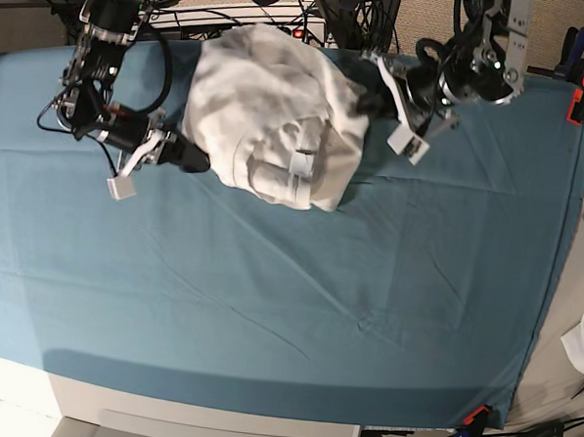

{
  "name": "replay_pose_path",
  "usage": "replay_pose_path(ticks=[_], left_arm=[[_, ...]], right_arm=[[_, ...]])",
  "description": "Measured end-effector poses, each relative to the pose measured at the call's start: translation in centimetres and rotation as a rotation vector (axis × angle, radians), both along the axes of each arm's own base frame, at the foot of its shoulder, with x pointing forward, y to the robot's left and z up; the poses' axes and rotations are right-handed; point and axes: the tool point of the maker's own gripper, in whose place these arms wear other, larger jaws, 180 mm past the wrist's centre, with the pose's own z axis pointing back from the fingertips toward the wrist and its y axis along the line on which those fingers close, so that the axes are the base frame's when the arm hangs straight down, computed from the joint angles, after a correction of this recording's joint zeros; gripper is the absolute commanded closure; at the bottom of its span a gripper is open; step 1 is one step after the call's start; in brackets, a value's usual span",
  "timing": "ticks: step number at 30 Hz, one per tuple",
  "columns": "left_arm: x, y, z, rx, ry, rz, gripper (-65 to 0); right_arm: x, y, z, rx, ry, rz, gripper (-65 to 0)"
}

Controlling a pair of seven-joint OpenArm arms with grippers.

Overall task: Fold the T-shirt properly
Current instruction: 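Grasp the bundle sides with both grippers and square it into a rectangle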

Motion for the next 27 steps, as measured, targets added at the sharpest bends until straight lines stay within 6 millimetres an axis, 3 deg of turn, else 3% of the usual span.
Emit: replay_pose_path(ticks=[5, 14, 20, 27], left_arm=[[2.6, 0.3, 0.0, 0.003, -0.032, 0.009, 0.0], [10.1, 1.0, 0.6, 0.009, -0.095, 0.038, 0.0], [13.4, -1.2, 0.4, 0.029, -0.098, -0.045, 0.0], [14.2, -4.0, -0.4, 0.050, -0.083, -0.119, 0.0]], right_arm=[[-2.3, 0.4, 1.4, -0.078, -0.052, 0.047, 0.0], [-7.6, 1.6, 0.2, -0.093, 0.018, 0.081, 0.0], [-8.1, 4.3, -0.1, -0.005, 0.029, 0.053, 0.0], [-8.2, 6.5, -0.1, 0.064, 0.032, 0.032, 0.0]])
